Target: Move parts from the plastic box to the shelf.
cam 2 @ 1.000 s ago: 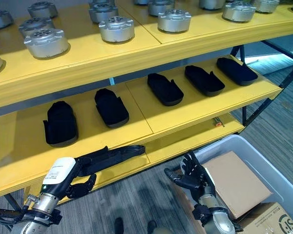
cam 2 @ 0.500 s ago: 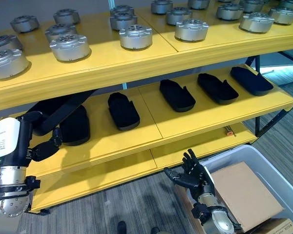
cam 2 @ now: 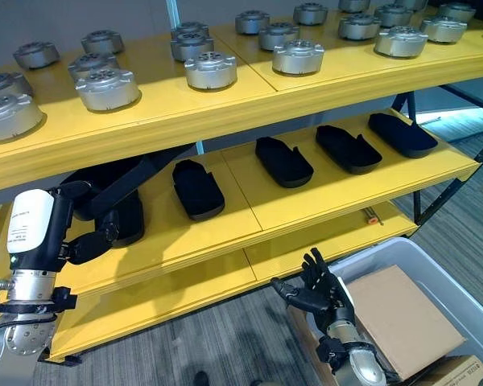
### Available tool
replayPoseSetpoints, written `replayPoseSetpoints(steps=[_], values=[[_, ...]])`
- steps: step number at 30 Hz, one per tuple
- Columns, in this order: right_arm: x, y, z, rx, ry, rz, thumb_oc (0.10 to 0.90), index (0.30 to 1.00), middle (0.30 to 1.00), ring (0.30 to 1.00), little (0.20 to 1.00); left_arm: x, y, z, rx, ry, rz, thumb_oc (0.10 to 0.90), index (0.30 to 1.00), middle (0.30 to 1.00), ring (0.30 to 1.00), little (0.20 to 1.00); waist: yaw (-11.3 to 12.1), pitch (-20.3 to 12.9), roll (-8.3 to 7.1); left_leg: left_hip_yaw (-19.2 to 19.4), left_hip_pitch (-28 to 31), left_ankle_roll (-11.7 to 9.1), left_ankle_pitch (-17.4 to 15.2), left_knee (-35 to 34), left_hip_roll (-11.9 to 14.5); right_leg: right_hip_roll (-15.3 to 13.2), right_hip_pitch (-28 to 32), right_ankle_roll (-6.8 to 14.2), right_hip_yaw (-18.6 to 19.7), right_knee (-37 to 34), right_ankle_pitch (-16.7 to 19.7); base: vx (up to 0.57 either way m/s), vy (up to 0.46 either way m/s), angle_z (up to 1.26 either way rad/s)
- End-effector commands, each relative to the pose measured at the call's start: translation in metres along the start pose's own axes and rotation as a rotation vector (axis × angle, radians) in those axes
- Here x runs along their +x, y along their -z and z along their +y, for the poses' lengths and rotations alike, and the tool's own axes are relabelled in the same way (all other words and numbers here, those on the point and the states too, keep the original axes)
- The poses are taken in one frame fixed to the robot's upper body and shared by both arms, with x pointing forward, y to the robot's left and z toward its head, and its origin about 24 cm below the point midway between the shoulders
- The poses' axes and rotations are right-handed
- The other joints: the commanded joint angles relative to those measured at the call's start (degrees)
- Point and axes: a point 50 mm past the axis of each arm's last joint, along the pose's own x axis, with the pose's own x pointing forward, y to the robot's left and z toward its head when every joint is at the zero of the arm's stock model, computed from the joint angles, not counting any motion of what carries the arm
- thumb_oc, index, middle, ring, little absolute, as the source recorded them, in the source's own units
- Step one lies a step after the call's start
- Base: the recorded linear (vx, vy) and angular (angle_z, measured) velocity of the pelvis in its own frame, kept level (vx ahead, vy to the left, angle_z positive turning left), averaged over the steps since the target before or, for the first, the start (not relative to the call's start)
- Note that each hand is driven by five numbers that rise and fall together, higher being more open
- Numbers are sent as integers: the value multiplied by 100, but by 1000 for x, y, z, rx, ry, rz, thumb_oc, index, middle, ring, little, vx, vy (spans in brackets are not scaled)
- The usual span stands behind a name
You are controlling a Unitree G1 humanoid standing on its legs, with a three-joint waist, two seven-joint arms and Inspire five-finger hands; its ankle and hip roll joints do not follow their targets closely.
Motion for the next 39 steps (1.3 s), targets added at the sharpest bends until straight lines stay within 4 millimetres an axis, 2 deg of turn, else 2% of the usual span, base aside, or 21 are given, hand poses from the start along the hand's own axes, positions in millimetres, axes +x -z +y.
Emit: replayPoseSetpoints(steps=[1, 3, 5, 7, 8, 9, 10, 13, 14, 15, 17, 20, 21, 23, 27, 31, 37, 38, 39], values=[[13, -53, 20, -1, -104, -292, 900, 1000, 1000, 1000, 1000, 32, -14, 48, 94, -296, -154, 400, 300, 300, 300, 300, -123, -19, -423, 494, -377, -73, -590, 1543, 368, -6, 706, 110, -55, -1436, 454, 29, 12, 26], [12, -53, 19, 3, -102, -292, 900, 1000, 1000, 1000, 1000, 31, -11, 49, 105, -298, -141, 400, 300, 300, 300, 300, -121, -34, -443, 395, -390, -78, -532, 1428, 475, -37, 692, 118, -52, -1421, 440, 71, 34, 9], [11, -53, 19, 9, -104, -289, 900, 1000, 1000, 1000, 1000, 25, -4, 49, 121, -298, -103, 400, 300, 300, 300, 300, -120, -67, -444, 212, -291, -134, -314, 996, 816, -120, 652, 158, -28, -1357, 371, 138, 96, 7], [10, -52, 18, 14, -102, -285, 900, 1000, 1000, 1000, 1000, 21, 1, 50, 125, -308, -72, 400, 300, 300, 300, 300, -114, -67, -398, 87, -291, -239, 70, 509, 1199, -181, 619, 205, 11, -1245, 258, 113, 123, 11], [10, -52, 19, 13, -102, -284, 900, 1000, 1000, 1000, 1000, 21, 1, 50, 125, -308, -70, 400, 300, 300, 300, 300, -119, -74, -391, 90, -261, -255, 119, 432, 1209, -169, 601, 195, 10, -1220, 246, 127, 198, 2], [10, -52, 16, 9, -95, -281, 900, 1000, 1000, 1000, 1000, 19, 6, 51, 129, -322, -45, 400, 300, 300, 300, 300, -113, -64, -311, 5, -288, -365, 480, -75, 1504, -195, 560, 236, 58, -1054, 109, 172, 275, 0], [9, -56, 14, -4, -85, -298, 900, 1000, 1000, 1000, 1000, 17, 9, 52, 147, -333, -30, 400, 300, 300, 300, 300, -111, -81, -217, 38, -254, -519, 751, -558, 1686, -212, 544, 277, 88, -938, -21, 173, 281, -3], [7, -59, 11, -22, -72, -314, 900, 1000, 1000, 1000, 1000, 13, 13, 52, 160, -335, -5, 400, 300, 300, 300, 300, -115, -143, -109, 165, -239, -663, 712, -648, 1743, -222, 614, 341, 100, -923, -91, 152, 203, -17], [8, -61, 10, -32, -64, -324, 900, 1000, 1000, 1000, 1000, 12, 15, 54, 170, -344, 3, 400, 300, 300, 300, 300, -68, -198, -51, 66, -218, -684, 656, -648, 1743, -256, 665, 400, 170, -942, -99, 268, 317, -27], [8, -60, 10, -28, -58, -327, 900, 1000, 1000, 1000, 1000, 10, 16, 56, 182, -349, 5, 400, 300, 300, 300, 300, -48, -259, 13, 140, -138, -695, 565, -642, 1739, -313, 724, 417, 237, -980, -82, 208, 235, -38], [8, -60, 10, -25, -54, -329, 900, 1000, 1000, 1000, 1000, 10, 16, 58, 184, -357, 2, 400, 300, 300, 300, 300, -17, -262, 17, 242, -123, -687, 513, -576, 1692, -412, 802, 466, 266, -1008, -53, 177, 212, -28], [6, -58, 11, -16, -48, -326, 900, 1000, 1000, 1000, 1000, 12, 12, 63, 163, -384, -23, 400, 300, 300, 300, 300, 2, -245, -80, 348, -175, -599, 209, -141, 1471, -735, 1011, 625, 257, -1077, 28, 179, 233, -8], [6, -58, 11, -15, -48, -325, 900, 1000, 1000, 1000, 1000, 12, 12, 63, 164, -384, -23, 400, 300, 300, 300, 300, 4, -239, -105, 355, -181, -585, 174, -94, 1445, -765, 1033, 641, 260, -1096, 32, 162, 269, 5], [7, -55, 13, -4, -43, -313, 900, 1000, 1000, 1000, 1000, 18, 8, 72, 158, -429, -51, 400, 300, 300, 300, 300, -10, -256, -207, 482, -260, -464, -149, 189, 1147, -1115, 1049, 844, 247, -1148, 171, 160, 330, 2], [9, -54, 13, 0, -34, -311, 900, 1000, 1000, 1000, 1000, 20, 8, 78, 168, -466, -55, 400, 300, 300, 300, 300, 12, -313, -307, 537, -343, -360, -332, 328, 962, -1308, 971, 975, 254, -1164, 299, 82, 197, -3], [9, -50, 13, 0, -34, -285, 900, 1000, 1000, 1000, 1000, 18, 12, 83, 188, -485, -35, 400, 300, 300, 300, 300, 53, -394, -476, 532, -427, -241, -552, 529, 798, -1476, 1001, 1084, 217, -1234, 470, 83, 137, -3], [10, -46, 11, 0, -26, -268, 900, 1000, 1000, 1000, 1000, 18, 15, 80, 201, -457, -19, 400, 300, 300, 300, 300, 100, -351, -618, 488, -586, -80, -897, 975, 698, -1619, 982, 1178, 233, -1204, 668, 33, 97, 2], [10, -46, 11, 0, -25, -268, 900, 1000, 1000, 1000, 1000, 19, 15, 79, 203, -450, -21, 400, 300, 300, 300, 300, 89, -335, -631, 476, -612, -37, -961, 1022, 657, -1654, 950, 1206, 265, -1152, 777, 22, 218, 3], [10, -46, 10, -2, -22, -266, 900, 1000, 1000, 1000, 1000, 20, 14, 77, 209, -436, -28, 400, 300, 300, 300, 300, 78, -320, -635, 471, -636, 89, -1077, 1081, 538, -1740, 832, 1230, 337, -1027, 1028, 25, 253, 2]])
